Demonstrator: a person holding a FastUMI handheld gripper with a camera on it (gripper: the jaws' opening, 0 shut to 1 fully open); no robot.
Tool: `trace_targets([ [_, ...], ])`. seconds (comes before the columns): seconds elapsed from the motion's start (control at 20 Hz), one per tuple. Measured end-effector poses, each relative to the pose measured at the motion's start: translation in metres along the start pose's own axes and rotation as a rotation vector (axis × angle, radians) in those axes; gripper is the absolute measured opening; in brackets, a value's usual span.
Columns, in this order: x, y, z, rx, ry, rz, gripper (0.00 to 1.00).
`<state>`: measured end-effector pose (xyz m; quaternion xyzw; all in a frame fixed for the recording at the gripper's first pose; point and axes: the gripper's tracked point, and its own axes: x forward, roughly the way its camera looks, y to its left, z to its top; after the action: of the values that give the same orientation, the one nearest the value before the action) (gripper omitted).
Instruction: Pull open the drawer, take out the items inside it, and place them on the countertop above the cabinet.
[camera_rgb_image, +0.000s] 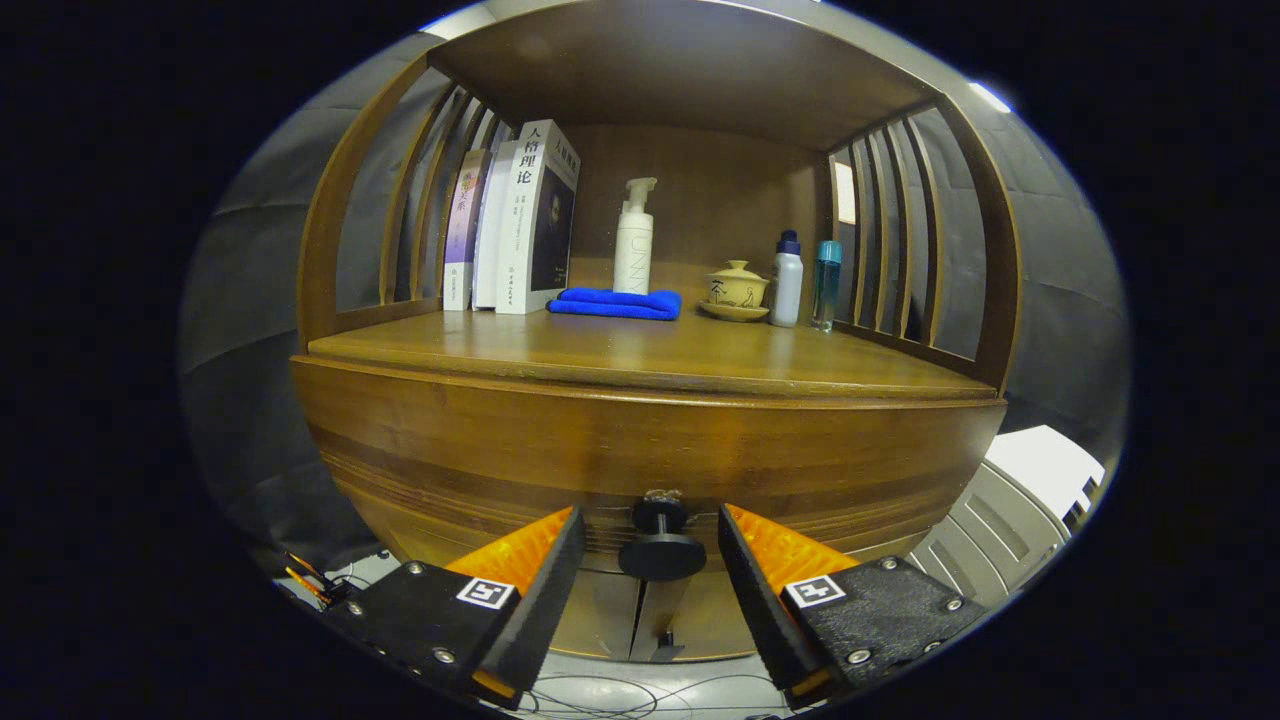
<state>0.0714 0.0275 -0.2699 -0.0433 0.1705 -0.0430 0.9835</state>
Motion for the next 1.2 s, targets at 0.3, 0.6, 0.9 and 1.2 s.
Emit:
trace_targets([
  [0.3, 0.0091, -0.0057, -0.0051, -0.043, -0.005, -0.02, 0.57],
  [0.6, 0.0096, -0.0058, -0.0072, 0.107, -0.054, 0.012, 0.45],
  [0.9, 0.0103, -0.0064, -0.0091, 0.135, -0.097, -0.001, 0.32],
  [1.2, 0.0037, -0.0075, -0.0109, 0.121, -0.103, 0.001, 0.28],
])
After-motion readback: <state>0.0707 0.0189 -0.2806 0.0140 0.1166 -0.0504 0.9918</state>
